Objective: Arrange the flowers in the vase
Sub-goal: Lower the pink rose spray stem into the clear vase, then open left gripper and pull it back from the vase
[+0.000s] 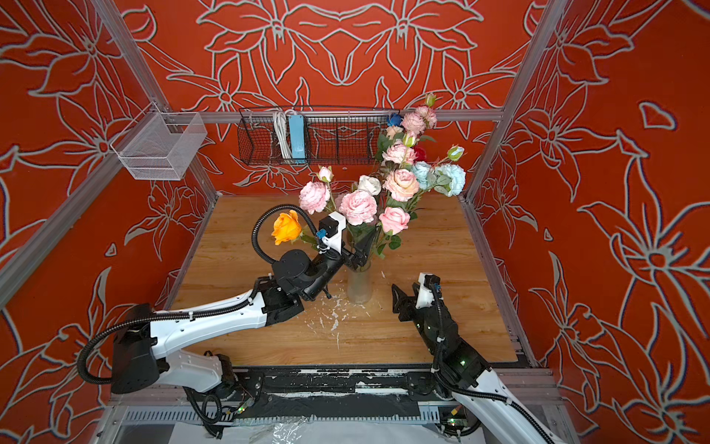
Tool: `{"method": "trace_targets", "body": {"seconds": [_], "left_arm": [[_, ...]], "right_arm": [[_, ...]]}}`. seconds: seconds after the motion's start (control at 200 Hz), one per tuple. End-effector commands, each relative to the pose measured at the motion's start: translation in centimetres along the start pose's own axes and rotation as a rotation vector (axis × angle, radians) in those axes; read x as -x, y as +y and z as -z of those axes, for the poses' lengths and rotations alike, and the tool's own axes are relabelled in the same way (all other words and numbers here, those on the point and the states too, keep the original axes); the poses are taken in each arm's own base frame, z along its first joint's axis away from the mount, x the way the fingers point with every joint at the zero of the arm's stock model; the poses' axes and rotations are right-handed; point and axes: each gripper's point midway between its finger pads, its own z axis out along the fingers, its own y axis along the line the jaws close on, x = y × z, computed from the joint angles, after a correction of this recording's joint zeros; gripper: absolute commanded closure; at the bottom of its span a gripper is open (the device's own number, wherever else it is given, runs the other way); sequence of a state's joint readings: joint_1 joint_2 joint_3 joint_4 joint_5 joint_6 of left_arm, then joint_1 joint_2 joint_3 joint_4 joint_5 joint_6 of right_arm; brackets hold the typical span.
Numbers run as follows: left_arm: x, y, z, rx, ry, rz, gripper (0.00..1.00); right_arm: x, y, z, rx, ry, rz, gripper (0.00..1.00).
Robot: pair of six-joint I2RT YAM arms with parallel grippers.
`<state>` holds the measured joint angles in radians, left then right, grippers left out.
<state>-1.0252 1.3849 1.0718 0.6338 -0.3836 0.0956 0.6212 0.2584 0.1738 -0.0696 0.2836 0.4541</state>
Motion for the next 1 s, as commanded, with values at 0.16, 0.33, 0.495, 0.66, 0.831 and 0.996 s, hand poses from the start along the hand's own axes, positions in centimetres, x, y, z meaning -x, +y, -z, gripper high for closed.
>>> {"method": "trace_targets", "body": {"seconds": [0.16,0.33,0.495,0.66,0.831,0.996], "left_arm": [[1.7,1.2,1.7,0.020,0.138,0.061,0.03],[2.6,1.7,3.4,0.017,0.202,0.065,0.02],[5.3,0.4,4.7,-0.094,0.213,0.059,0.03],[8.1,-1.0,5.5,-0.194,0.265,0.055,0.02],[11.2,0.1,7.4,-0.182,0.210,0.064,0.02],[13.5,1.1,9.6,-0.183,0.196,0.066,0.02]], "right_arm": [[0.9,0.2,0.2,0.005,-0.030,-0.020,0.27],[0.9,0.2,0.1,0.007,-0.026,-0.023,0.27],[0.9,0.2,0.1,0.007,-0.025,-0.022,0.27],[0.7,0.2,0.0,0.001,-0.020,-0.020,0.27],[0.5,0.1,-0.2,-0.004,-0.012,-0.018,0.27],[-0.1,0.2,-0.6,-0.004,0.018,-0.015,0.30]]}}
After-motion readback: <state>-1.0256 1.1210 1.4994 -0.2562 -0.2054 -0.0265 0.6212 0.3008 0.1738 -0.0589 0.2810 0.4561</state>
